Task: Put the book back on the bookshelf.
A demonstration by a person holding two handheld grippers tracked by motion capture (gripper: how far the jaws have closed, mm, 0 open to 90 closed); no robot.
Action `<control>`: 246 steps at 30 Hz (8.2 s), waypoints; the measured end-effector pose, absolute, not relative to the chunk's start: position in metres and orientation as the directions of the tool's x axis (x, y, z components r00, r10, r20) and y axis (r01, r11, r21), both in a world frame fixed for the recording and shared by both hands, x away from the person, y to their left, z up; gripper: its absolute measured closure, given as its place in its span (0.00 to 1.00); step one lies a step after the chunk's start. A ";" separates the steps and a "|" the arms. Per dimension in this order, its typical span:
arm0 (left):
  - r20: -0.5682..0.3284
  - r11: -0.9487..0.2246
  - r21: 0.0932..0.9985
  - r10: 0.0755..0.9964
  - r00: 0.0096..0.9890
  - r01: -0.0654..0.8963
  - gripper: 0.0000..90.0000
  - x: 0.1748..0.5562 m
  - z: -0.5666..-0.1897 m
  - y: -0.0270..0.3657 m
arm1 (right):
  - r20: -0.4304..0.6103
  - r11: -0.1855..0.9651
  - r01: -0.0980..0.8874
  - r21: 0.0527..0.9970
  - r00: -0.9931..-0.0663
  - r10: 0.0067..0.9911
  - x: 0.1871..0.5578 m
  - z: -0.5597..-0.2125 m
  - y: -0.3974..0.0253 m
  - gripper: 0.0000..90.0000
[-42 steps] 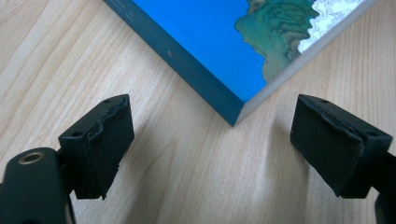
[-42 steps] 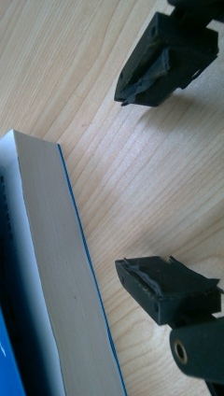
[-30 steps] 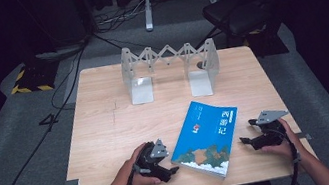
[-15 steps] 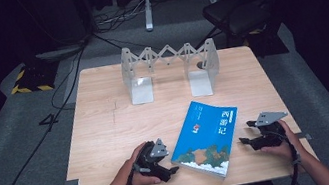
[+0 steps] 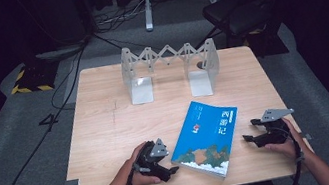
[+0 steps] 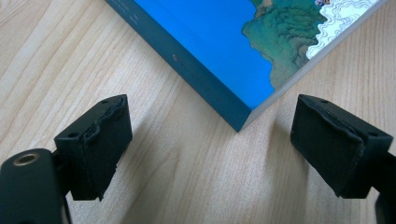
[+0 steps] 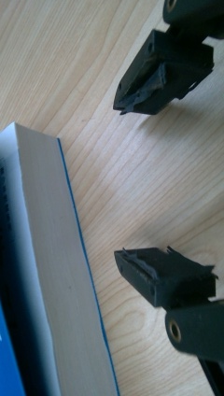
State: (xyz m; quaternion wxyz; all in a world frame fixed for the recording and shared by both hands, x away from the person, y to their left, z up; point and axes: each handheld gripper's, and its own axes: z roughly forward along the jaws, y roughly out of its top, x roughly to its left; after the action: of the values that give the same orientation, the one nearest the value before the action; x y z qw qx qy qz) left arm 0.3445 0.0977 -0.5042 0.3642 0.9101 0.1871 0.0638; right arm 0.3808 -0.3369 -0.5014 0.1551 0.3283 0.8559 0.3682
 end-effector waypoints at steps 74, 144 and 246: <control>0.206 -0.670 0.725 0.433 0.878 0.161 0.39 0.286 -0.470 -0.019 | -0.115 0.549 0.284 0.786 -0.805 0.582 0.369 -0.440 -0.255 0.30; 0.143 -0.599 0.767 0.507 0.850 0.228 0.57 0.315 -0.462 0.139 | -0.381 0.690 -0.148 0.709 -0.903 0.198 0.388 -0.468 -0.213 0.71; 0.328 -0.693 0.700 0.527 0.784 0.173 0.44 0.318 -0.444 0.037 | -0.344 0.659 -0.116 0.743 -0.911 0.228 0.350 -0.441 -0.204 0.79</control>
State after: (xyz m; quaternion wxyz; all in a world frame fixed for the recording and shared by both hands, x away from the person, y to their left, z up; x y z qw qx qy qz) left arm 0.3180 0.0367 -0.4441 0.3380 0.8819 0.1982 0.2619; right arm 0.3500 -0.2043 -0.4406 0.2088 0.0318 0.8865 0.4118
